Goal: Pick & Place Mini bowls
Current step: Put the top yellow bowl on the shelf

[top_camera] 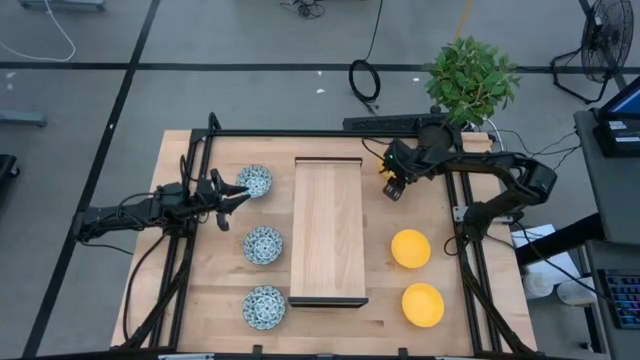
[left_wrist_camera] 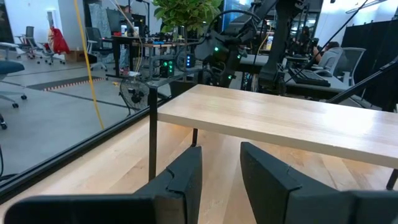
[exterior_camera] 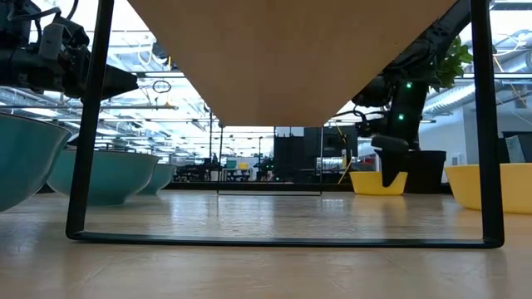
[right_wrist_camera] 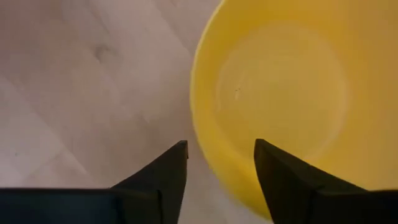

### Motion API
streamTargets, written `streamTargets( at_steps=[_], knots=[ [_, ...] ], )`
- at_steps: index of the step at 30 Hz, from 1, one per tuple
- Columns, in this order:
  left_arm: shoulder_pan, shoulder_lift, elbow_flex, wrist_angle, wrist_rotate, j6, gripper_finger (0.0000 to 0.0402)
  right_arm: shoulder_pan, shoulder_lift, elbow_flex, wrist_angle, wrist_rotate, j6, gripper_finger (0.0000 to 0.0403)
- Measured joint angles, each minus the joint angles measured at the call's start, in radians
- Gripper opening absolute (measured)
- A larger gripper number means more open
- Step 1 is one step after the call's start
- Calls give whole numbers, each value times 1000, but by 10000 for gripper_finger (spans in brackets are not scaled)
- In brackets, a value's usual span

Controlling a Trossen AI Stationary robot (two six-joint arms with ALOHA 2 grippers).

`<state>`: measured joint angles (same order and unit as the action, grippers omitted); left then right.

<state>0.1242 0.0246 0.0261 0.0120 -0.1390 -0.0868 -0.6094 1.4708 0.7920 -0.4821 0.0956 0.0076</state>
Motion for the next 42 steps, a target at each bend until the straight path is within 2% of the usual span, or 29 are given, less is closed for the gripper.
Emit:
streamTargets(
  at_steps=[17,24,32,37,42],
  knots=[
    [0,0,0,0,0,0,113,2,-8,-13,-1,3,56,6],
    [0,0,0,0,0,0,113,3,-74,-13,24,4,59,2],
    [0,0,0,0,0,0,113,51,-261,-13,119,4,125,1],
    [0,0,0,0,0,0,113,136,-397,-13,205,3,107,1],
    [0,0,0,0,0,0,113,284,-510,-13,362,9,17,1]
  ],
)
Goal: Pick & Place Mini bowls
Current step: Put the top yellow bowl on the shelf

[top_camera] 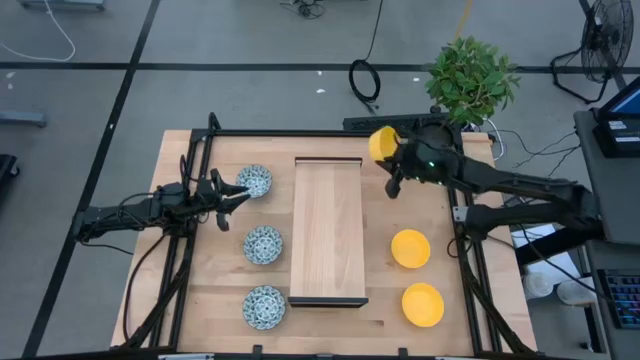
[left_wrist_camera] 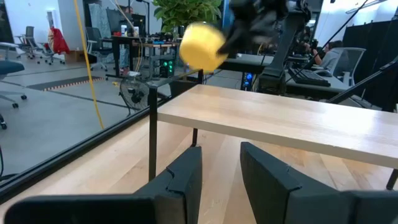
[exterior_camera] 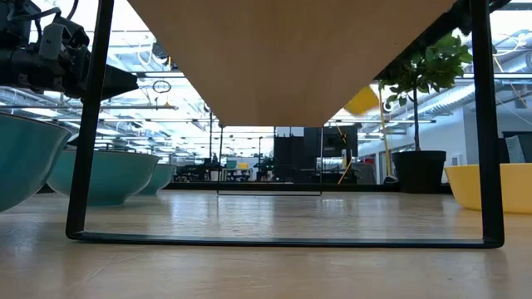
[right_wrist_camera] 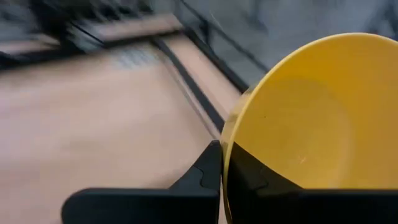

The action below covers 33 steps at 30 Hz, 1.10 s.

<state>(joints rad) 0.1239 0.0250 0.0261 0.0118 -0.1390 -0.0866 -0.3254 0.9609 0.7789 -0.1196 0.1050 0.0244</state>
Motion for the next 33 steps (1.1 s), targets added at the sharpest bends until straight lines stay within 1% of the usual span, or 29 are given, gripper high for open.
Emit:
streamTargets(
  at_steps=[2,4,6,8,12,16,23,27,33],
  knots=[
    [0,0,0,0,0,0,113,61,-18,19,43,27,-24,1],
    [0,0,0,0,0,0,113,108,-16,71,42,68,-30,1],
    [0,0,0,0,0,0,113,145,9,148,7,95,-30,0],
    [0,0,0,0,0,0,113,177,50,232,-64,110,-19,0],
    [0,0,0,0,0,0,113,224,169,420,-205,107,15,0],
    [0,0,0,0,0,0,113,269,316,601,-337,108,11,0],
    [0,0,0,0,0,0,113,302,551,840,-497,107,-54,0],
    [0,0,0,0,0,0,113,302,656,923,-573,102,-71,0],
    [0,0,0,0,0,0,113,301,756,934,-646,101,-66,0]
  ],
)
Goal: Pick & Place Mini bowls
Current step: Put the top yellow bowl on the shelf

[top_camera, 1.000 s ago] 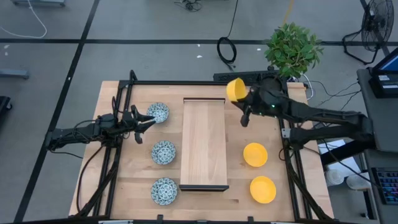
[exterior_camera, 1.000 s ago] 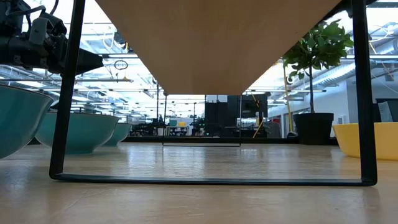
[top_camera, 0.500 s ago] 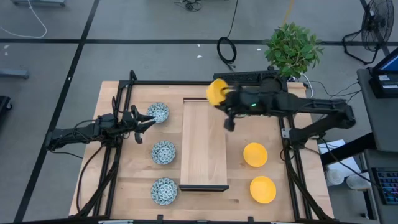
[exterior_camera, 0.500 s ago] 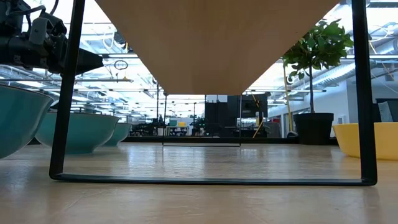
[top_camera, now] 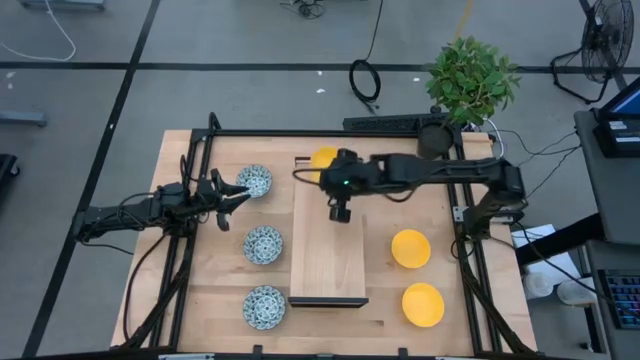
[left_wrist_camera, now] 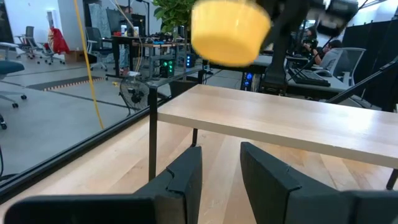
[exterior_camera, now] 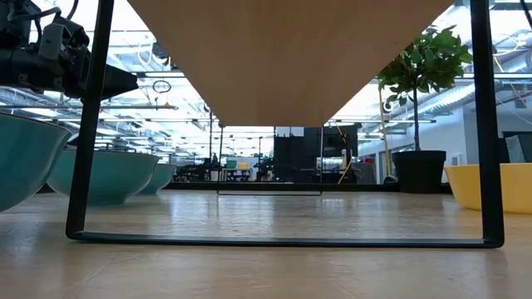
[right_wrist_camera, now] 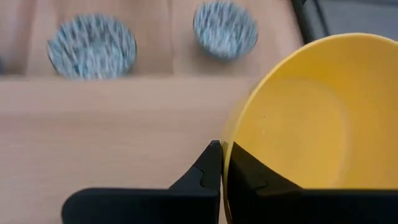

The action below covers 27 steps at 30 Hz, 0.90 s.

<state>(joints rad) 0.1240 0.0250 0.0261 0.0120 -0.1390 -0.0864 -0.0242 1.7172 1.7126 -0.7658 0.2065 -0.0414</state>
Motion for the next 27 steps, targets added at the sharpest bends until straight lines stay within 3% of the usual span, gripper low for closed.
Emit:
streamTargets(
  at_steps=[17,27],
  knots=[
    [0,0,0,0,0,0,113,0,79,0,-77,-2,40,1],
    [0,0,0,0,0,0,113,0,79,0,-69,-2,82,30]
  ],
)
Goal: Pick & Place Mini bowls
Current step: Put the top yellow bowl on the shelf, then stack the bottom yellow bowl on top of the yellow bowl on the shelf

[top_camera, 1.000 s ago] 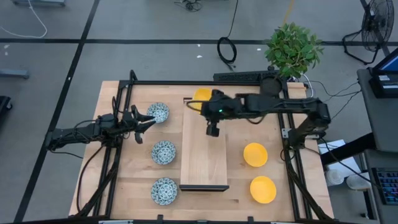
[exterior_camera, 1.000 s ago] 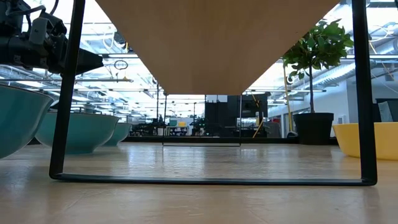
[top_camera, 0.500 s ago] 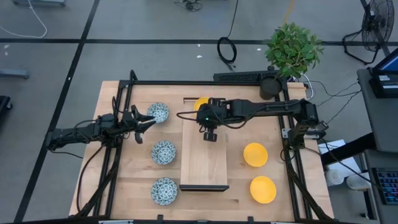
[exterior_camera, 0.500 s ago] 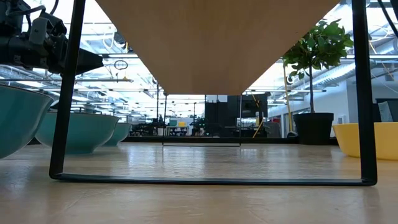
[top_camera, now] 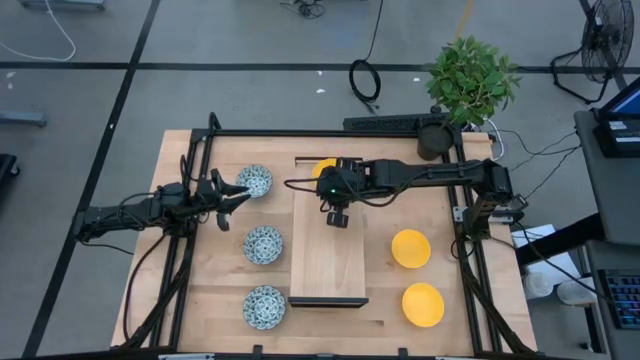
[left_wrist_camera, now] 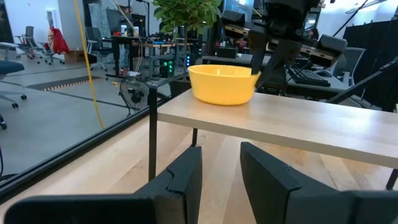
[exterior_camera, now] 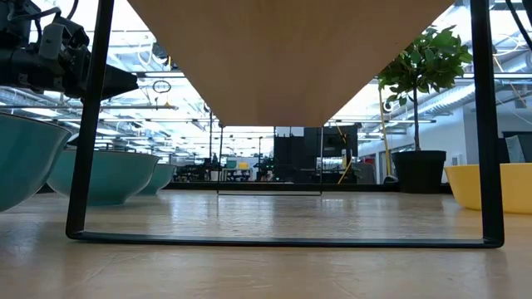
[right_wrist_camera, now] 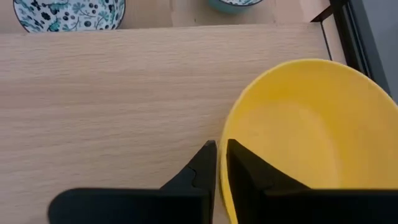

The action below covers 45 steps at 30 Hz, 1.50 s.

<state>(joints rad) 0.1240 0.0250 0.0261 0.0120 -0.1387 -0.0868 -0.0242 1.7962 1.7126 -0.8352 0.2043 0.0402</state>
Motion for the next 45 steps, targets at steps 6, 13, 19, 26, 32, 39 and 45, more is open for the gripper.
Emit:
streamTargets(
  at_steps=[6,13,19,26,32,39,45],
  knots=[
    [0,0,0,0,0,0,113,0,-4,0,1,1,-22,59],
    [0,0,0,0,0,0,113,28,-73,0,19,3,-25,102],
    [0,0,0,0,0,0,113,140,-178,-1,-51,-76,23,130],
    [0,0,0,0,0,0,113,351,-272,-1,-215,-207,277,139],
    [0,0,0,0,0,0,113,538,-287,-2,-385,-207,623,127],
    [0,0,0,0,0,0,113,701,-286,-116,-433,-204,877,124],
    [0,0,0,0,0,0,113,751,-286,-300,-487,-227,1032,145]
  ],
)
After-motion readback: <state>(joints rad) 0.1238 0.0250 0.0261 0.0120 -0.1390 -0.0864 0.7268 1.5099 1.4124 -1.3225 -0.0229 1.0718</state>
